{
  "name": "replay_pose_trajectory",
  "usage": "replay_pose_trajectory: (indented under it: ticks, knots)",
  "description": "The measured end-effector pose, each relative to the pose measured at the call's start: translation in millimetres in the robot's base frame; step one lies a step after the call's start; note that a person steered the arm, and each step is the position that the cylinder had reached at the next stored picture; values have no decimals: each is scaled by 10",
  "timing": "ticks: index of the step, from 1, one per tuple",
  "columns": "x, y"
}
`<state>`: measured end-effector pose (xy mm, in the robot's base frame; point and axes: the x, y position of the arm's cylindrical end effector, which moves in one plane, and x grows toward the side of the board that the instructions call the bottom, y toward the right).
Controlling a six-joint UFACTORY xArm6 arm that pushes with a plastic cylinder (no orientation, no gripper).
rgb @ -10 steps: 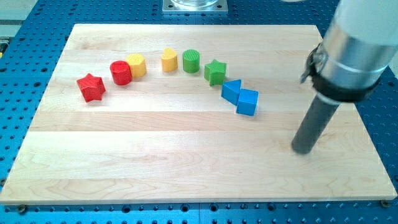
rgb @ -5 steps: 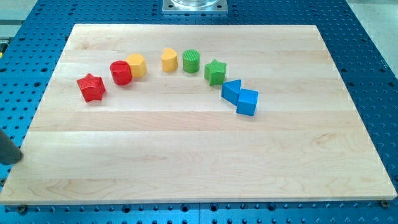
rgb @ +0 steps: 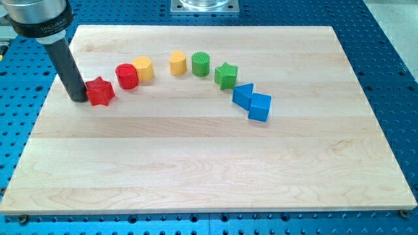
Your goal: Move the red star parallel to the left of the blue cube
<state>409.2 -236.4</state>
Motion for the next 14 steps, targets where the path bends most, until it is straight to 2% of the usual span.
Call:
replay_pose_trajectory:
  ticks: [2, 3, 4, 5, 7, 10, 11, 14]
  knots:
    - [-305, 58]
    - [-623, 59]
    - [-561, 58]
    - [-230, 126]
    - [-259, 240]
    - [-89, 247]
    - [189, 247]
    - [659, 248]
